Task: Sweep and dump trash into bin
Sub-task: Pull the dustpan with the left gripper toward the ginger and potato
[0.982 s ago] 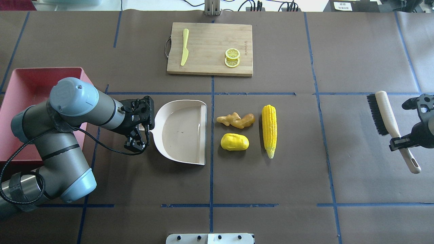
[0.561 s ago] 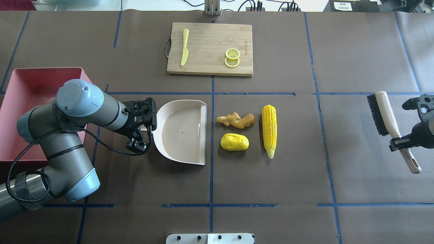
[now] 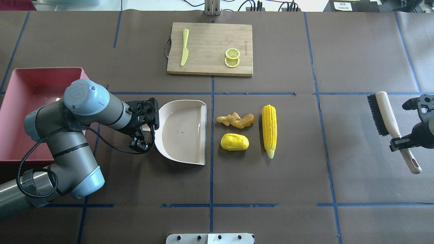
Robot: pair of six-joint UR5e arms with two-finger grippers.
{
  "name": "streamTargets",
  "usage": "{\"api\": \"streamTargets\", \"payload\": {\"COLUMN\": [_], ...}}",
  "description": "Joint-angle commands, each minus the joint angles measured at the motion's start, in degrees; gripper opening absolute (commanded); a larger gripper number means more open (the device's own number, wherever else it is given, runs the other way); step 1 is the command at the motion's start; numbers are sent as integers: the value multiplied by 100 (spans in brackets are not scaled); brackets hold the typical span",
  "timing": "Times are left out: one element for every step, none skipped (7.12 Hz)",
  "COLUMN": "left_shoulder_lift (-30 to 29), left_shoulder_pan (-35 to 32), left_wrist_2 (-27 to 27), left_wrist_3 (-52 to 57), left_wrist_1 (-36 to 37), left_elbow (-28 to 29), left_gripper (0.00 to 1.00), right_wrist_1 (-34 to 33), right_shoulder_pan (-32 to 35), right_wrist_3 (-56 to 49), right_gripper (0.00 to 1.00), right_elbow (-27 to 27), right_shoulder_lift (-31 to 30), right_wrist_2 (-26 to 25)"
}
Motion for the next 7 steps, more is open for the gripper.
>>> {"api": "streamTargets", "payload": {"left_shoulder_lift": [-63,-46,-72,-98,-107,-133,-133], "left_shoulder_pan": [0,-9,-61,-62,-62,-79,-114], "left_wrist_2": [-16,-8,10,10,10,10,10], "left_wrist_3": [-17,-9,0,9,61,157,158], "left_wrist_1": [17,61,279,299,299,307,308], "left_elbow": [76,67,41,-3,-20,-38,-56], "left_gripper": [86,58,26,15,9,8,3], "right_wrist_1": [0,0,0,0,0,0,0], "right_shoulder_pan": [0,0,0,0,0,9,9], "right_wrist_3": [0,0,0,0,0,0,0], "right_gripper": [0,0,0,0,0,0,0], "right_elbow": [4,4,4,4,-5,4,-5], "right_shoulder_lift": [-7,-7,-7,-7,-7,-15,-16], "right_wrist_2": [4,4,4,-5,-13,-13,-13]}}
